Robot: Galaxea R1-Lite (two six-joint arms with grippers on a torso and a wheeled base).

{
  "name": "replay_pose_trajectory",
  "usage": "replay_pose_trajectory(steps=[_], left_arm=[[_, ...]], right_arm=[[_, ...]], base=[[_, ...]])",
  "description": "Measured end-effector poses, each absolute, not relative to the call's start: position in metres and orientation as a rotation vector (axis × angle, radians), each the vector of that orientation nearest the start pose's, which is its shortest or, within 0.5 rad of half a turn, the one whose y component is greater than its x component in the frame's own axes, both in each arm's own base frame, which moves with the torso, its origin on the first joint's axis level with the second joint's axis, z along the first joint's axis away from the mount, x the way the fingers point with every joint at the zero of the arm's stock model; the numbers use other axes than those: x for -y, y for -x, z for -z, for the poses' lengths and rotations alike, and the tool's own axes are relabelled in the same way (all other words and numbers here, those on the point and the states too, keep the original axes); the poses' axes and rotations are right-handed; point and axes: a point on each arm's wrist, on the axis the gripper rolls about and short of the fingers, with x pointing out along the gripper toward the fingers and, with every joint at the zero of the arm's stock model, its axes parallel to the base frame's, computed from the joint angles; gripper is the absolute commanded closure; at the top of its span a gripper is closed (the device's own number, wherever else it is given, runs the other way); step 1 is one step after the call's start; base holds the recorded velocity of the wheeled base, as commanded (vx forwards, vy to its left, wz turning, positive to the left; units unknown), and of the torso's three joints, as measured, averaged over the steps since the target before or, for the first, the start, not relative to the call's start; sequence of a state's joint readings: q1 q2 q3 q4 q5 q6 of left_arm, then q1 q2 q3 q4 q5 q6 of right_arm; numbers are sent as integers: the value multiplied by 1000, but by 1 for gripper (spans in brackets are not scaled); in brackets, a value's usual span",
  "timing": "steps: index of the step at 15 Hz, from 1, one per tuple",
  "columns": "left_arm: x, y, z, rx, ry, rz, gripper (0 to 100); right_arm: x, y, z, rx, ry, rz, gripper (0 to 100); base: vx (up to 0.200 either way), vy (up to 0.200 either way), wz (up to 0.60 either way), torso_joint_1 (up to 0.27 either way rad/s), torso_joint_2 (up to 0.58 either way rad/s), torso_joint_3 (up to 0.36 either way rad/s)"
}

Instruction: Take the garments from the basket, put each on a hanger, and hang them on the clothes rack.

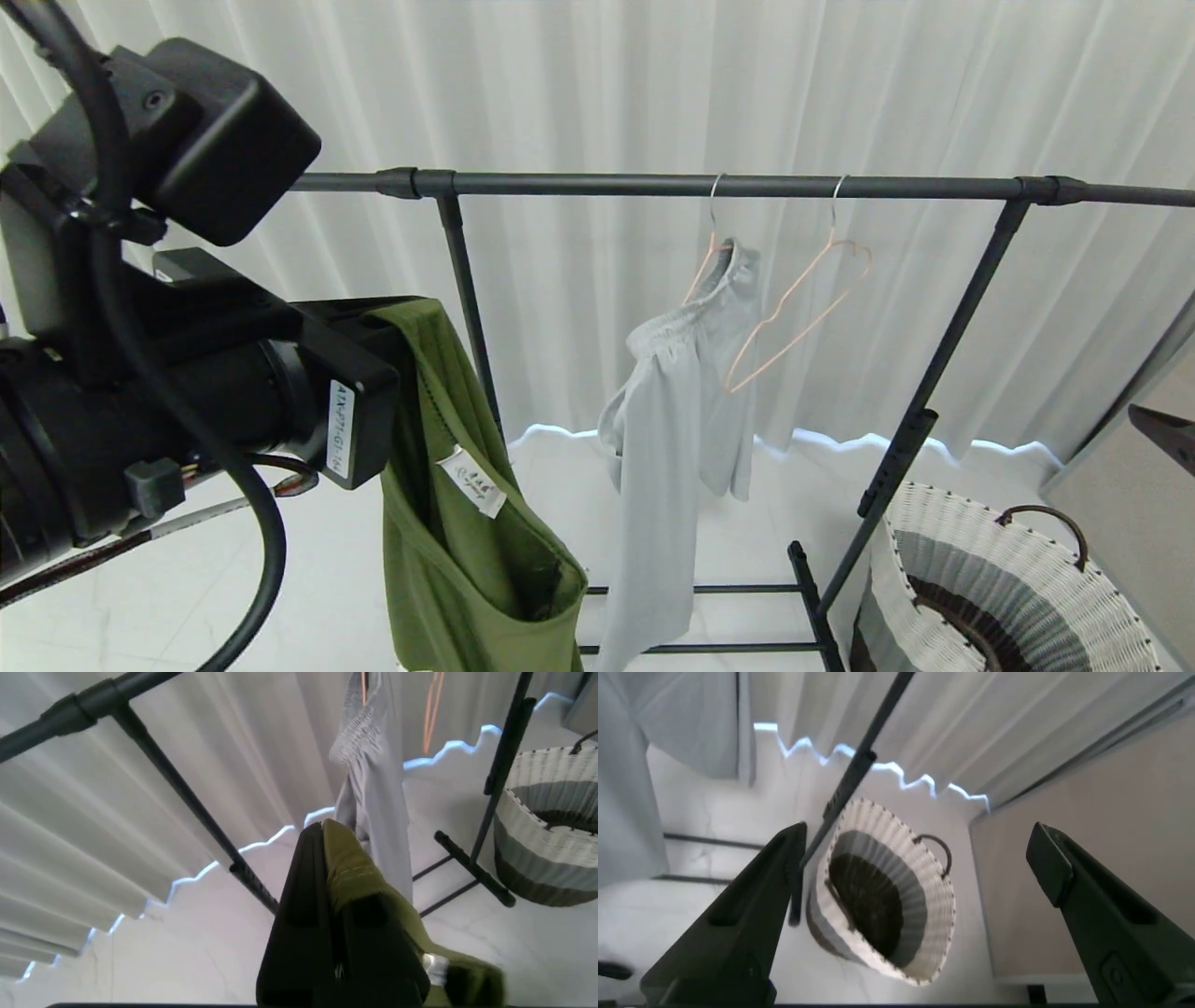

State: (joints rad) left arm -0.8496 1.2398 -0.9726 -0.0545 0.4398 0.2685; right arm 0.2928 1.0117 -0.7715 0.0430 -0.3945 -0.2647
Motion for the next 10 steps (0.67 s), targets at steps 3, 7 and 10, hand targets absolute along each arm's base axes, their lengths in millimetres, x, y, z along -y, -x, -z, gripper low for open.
replay_pose_trajectory(steps=[3, 7, 10], left_arm=[[136, -132, -289, -116, -393, 430, 100], [135, -132, -289, -118, -392, 429, 100], [134, -131, -284, -128, -400, 432, 100]], right_arm=[[-28, -122, -258, -276, 355, 54, 0], [-29, -123, -258, -275, 321, 32, 0], [-31, -123, -256, -276, 276, -66, 0]], base=[[200, 0, 0, 5, 1, -1], [200, 0, 0, 4, 2, 0], [0, 0, 0, 0, 0, 0]])
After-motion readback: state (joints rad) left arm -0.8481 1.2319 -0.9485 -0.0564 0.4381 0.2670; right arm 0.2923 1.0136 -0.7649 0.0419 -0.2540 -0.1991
